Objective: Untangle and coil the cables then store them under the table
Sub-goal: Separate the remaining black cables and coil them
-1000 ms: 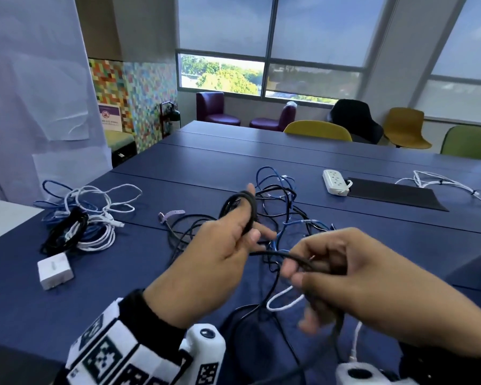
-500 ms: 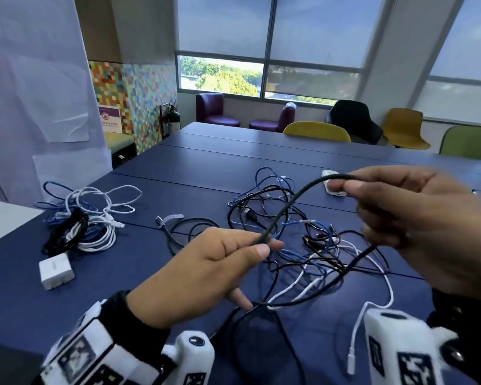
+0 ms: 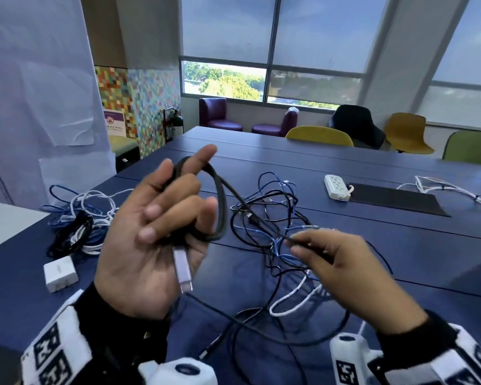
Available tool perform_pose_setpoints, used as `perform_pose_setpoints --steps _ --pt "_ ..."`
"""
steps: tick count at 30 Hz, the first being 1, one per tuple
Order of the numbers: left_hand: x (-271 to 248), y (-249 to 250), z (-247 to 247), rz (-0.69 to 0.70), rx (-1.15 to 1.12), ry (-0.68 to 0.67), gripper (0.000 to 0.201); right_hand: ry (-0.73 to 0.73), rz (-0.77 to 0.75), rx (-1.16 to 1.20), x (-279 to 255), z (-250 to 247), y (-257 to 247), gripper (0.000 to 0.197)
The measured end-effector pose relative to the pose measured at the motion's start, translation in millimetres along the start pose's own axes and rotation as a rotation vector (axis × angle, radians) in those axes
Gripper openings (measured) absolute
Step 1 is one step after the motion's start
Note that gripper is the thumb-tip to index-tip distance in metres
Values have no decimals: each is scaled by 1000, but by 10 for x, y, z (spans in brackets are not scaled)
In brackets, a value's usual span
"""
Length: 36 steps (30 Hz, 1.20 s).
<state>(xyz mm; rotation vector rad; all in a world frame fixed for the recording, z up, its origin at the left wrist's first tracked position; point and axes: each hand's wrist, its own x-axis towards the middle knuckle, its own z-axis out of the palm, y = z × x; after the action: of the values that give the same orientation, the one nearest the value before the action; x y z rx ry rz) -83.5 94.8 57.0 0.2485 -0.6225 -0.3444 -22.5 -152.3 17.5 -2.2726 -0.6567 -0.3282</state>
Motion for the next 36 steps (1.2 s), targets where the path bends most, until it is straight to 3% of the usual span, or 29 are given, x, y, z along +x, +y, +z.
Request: perform_pose_setpoints --steps 3,6,10,13,15,18,21,23,26,31,33,36 --pt "38 33 43 124 221 144 48 -227 -31 -100 -66 62 -30 15" --pt "122 -35 37 306 508 443 37 -346 -26 -80 -90 34 -148 11" --pt "194 -205 -58 401 789 576 32 -440 -54 0 -119 -58 -397 13" --pt "194 -327 -124 337 963 553 30 -496 -49 1 -128 -146 -569 23" --pt "195 -384 -205 271 1074 489 41 -526 -46 12 -137 -187 -634 28" --pt "196 -422 -367 181 1459 360 56 -533 26 116 -118 -260 -654 23" --pt "212 -402 -433 67 1864 232 58 -415 196 286 -59 -406 -652 19" --pt "228 -363 -434 -36 2015 183 57 -299 285 424 -8 -507 -627 16" --pt "262 -320 -408 -101 2054 146 49 -164 359 636 51 -599 -608 10" --pt "309 -307 -317 -186 1925 120 41 -53 414 839 154 -765 -470 33" --pt "307 -282 -262 -286 1755 175 29 0 382 822 198 -841 -398 41" --pt "260 -227 -186 -395 1314 243 26 162 280 557 254 -864 -301 31"
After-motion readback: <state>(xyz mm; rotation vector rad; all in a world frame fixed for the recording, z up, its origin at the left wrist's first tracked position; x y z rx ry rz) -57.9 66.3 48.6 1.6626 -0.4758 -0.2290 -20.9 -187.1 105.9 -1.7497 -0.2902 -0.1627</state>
